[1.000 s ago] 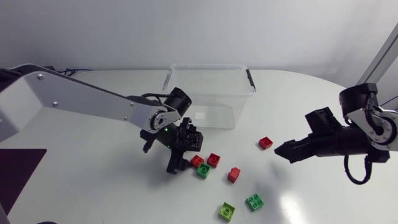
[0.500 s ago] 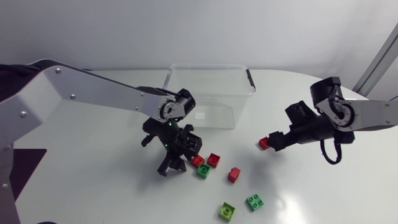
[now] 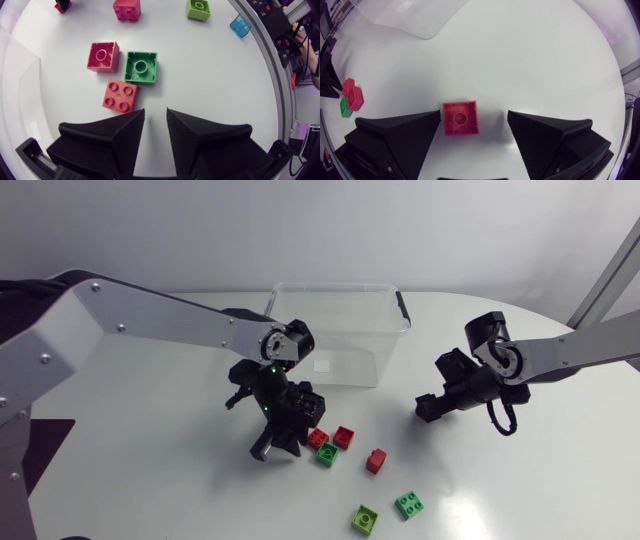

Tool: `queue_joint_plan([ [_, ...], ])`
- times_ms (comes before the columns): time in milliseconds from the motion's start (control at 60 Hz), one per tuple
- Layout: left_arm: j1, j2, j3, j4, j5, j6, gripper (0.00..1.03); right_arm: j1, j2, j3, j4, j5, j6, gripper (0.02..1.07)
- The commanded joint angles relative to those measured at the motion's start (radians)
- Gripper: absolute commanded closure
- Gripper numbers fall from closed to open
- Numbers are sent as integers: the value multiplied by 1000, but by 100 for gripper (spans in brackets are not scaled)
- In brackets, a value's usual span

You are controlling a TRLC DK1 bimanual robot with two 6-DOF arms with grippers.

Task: Place the duplo bricks in the container

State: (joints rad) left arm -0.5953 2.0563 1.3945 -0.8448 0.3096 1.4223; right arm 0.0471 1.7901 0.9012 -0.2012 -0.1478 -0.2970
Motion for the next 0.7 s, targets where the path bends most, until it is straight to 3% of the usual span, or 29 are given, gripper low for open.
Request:
queue_joint_plan([
  [0, 11, 22, 38, 7, 10, 44, 71, 8, 17, 8, 6, 8, -7, 10],
  [50, 11, 28, 52, 16, 10, 44, 60, 8, 15, 4, 6, 8, -7, 10],
  [133, 14, 34, 75, 19, 5, 44, 29, 10, 12, -4, 8, 8, -13, 10],
  [233, 11, 44, 90, 27, -3, 46, 14, 13, 12, -7, 8, 10, -16, 10],
  [333, -3, 61, 97, 44, -15, 46, 9, 17, 11, -7, 5, 8, -21, 10],
  [500, -14, 79, 129, 43, -23, 46, 9, 28, 8, -12, 5, 8, -22, 10],
  [683, -38, 128, 216, -10, -55, 33, 18, 30, 3, -15, 3, 8, -22, 10],
])
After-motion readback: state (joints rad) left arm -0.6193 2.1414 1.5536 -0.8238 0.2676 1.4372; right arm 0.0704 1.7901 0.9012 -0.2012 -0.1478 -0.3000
